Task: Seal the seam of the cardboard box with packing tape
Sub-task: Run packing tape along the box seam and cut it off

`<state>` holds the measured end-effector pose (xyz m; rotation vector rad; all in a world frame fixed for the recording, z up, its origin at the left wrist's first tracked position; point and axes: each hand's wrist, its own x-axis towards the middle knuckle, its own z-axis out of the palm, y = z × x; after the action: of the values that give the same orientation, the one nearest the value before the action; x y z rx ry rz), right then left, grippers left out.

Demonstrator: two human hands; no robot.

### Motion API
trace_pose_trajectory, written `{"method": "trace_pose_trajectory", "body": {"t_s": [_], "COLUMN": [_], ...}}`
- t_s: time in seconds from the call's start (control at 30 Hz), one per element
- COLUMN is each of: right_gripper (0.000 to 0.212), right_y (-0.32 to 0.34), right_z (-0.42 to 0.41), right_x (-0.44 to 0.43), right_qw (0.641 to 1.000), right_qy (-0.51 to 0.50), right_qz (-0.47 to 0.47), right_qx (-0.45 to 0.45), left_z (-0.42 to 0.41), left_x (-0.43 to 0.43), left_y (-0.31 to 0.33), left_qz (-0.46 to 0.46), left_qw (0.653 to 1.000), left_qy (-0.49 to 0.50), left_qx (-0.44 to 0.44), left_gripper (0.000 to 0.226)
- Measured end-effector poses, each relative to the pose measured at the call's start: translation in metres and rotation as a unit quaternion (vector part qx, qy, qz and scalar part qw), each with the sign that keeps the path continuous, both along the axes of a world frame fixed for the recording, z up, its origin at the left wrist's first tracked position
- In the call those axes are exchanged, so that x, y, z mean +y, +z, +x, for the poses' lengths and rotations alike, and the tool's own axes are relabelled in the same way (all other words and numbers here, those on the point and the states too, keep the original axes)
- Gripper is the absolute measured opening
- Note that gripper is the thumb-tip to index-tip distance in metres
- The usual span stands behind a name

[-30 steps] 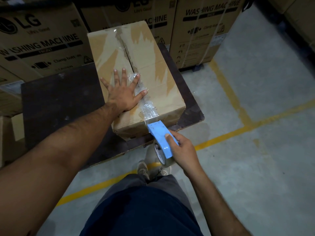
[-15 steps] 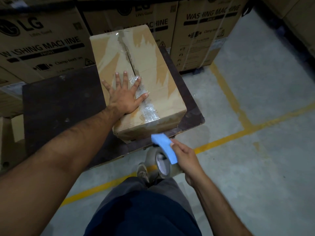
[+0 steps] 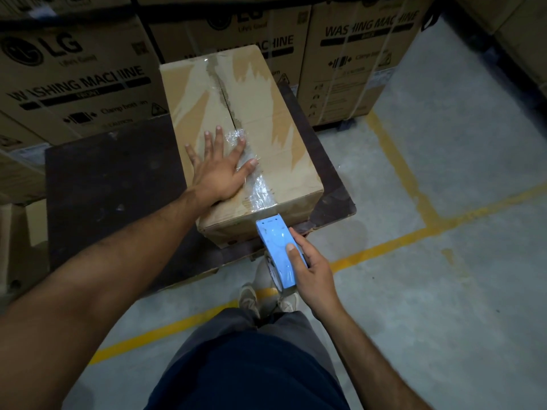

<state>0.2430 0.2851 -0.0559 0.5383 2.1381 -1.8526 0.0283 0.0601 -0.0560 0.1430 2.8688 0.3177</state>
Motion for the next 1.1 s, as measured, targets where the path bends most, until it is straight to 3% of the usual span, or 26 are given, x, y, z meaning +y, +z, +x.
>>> {"method": "trace_pose_trajectory", "body": {"t_s": [0.1, 0.2, 0.7, 0.9, 1.1], "right_gripper": [0.037, 0.038, 0.039, 0.042, 0.046], "right_y": [-0.001, -0.004, 0.010, 0.017, 0.034], "right_z": [0.001, 0.003, 0.006, 0.003, -0.005], "right_x": [0.000, 0.001, 0.003, 0.000, 0.001], "right_qw": [1.000, 1.000, 0.998, 0.996, 0.990], "right_qy": [-0.001, -0.006, -0.012, -0.008, 0.023], "right_qz": [-0.004, 0.004, 0.009, 0.021, 0.021], "right_qx": [0.011, 0.021, 0.067, 0.086, 0.139], "left_z": [0.032, 0.060, 0.068, 0.070, 0.074], "left_x": [-0.002, -0.003, 0.012, 0.011, 0.006], "left_y": [0.002, -0.003, -0.005, -0.007, -0.009], "left_qz": [0.037, 0.006, -0.043, -0.069, -0.060], "left_qw": [0.997, 0.993, 0.995, 0.994, 0.996], "left_qy": [-0.070, -0.119, -0.090, -0.083, -0.062], "left_qx": [0.006, 0.015, 0.001, 0.006, 0.029], "left_gripper": [0.094, 0.105, 0.115, 0.134, 0.128]}}
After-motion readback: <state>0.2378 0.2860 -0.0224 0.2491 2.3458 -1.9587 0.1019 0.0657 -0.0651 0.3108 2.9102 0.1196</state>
